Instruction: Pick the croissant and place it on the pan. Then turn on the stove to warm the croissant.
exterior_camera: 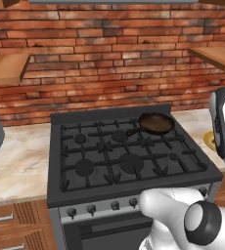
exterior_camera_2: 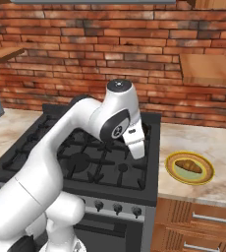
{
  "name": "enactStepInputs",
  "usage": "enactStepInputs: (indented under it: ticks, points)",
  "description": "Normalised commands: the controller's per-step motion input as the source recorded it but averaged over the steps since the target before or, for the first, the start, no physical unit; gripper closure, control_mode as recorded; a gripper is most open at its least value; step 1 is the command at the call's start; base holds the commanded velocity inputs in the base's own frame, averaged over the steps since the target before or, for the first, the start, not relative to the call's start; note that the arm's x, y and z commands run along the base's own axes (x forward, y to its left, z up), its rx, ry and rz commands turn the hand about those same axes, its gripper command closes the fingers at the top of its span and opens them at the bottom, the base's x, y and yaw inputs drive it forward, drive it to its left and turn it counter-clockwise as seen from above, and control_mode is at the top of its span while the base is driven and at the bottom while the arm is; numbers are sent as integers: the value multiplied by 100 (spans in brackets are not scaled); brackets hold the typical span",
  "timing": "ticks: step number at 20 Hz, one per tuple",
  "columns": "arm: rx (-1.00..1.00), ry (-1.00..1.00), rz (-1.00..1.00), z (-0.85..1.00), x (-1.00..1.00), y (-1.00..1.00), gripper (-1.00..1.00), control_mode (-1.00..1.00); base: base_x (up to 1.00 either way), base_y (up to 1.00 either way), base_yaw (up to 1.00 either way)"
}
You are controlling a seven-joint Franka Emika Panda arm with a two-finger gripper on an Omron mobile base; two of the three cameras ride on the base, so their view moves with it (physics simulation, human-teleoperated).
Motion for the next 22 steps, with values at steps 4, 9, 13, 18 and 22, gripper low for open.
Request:
enactStepInputs:
  ticks: [4,9,13,18,22]
  points:
    - [7,0,-14,-6,0,-31,-100,-100,0,0,0]
    - [4,0,-13,-17,0,-29,-100,-100,0,0,0]
    - [2,0,-14,-27,0,-20,-100,-100,0,0,0]
    - [0,1,-14,-33,0,-16,-100,-100,0,0,0]
    - [0,1,-14,-31,6,-15,-100,-100,0,0,0]
